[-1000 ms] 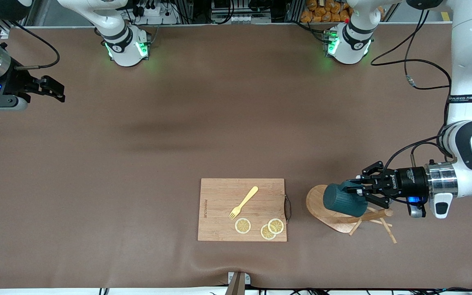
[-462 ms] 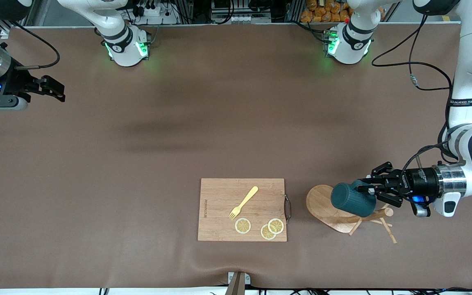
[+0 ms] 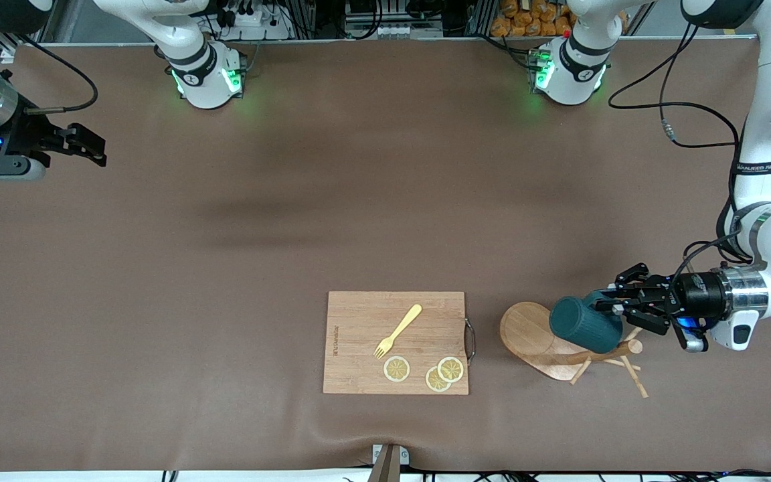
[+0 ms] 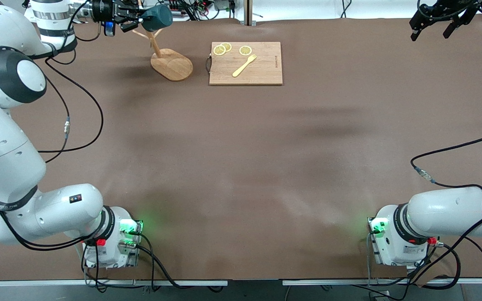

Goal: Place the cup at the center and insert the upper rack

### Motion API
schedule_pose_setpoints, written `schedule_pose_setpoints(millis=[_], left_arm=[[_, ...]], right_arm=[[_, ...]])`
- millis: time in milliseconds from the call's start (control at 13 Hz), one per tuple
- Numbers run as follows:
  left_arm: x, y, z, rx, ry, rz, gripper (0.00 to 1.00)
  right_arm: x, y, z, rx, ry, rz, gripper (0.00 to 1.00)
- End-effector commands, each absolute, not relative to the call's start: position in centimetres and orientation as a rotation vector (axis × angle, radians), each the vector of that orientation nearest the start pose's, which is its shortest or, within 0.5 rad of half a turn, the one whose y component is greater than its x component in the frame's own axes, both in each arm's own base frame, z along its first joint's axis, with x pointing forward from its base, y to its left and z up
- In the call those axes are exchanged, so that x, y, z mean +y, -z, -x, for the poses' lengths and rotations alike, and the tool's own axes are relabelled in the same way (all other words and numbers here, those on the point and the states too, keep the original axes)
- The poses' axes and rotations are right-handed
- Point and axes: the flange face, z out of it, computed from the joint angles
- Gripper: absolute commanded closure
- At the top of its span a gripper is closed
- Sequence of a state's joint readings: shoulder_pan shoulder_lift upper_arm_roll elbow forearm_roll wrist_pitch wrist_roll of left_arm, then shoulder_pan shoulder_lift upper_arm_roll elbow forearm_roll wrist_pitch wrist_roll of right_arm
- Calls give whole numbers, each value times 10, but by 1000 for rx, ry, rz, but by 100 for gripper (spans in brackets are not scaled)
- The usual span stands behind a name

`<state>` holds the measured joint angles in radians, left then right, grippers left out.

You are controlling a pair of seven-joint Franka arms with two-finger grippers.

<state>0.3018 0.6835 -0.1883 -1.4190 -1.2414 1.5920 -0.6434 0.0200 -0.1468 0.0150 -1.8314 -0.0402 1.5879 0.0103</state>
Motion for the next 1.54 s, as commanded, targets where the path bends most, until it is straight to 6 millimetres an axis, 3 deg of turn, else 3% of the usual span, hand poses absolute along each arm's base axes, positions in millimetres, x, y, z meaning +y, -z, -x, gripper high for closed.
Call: schedule_pose_setpoints(millis=[0, 462, 538, 615, 769, 1077, 1462], left_arm=[[15, -345, -703, 979, 834, -1481, 100], [19, -331, -704, 975, 836, -1451, 100], [19, -329, -704, 976, 838, -1445, 92], [19, -330, -704, 975, 836, -1444, 70], [19, -332, -705, 994, 854, -1416, 0], [35, -360, -706, 1076, 887, -1377, 0], [52, -448, -693, 1109, 790, -1478, 0]], right_arm=[[13, -580, -502, -29, -160, 3169, 0], [14, -579, -502, -31, -164, 3171, 0], [14, -579, -502, -31, -164, 3171, 0], [14, -579, -503, -31, -160, 3171, 0], [15, -578, -503, -34, -162, 3171, 0], [15, -577, -504, -32, -159, 3171, 0], [14, -577, -505, -29, -160, 3171, 0]])
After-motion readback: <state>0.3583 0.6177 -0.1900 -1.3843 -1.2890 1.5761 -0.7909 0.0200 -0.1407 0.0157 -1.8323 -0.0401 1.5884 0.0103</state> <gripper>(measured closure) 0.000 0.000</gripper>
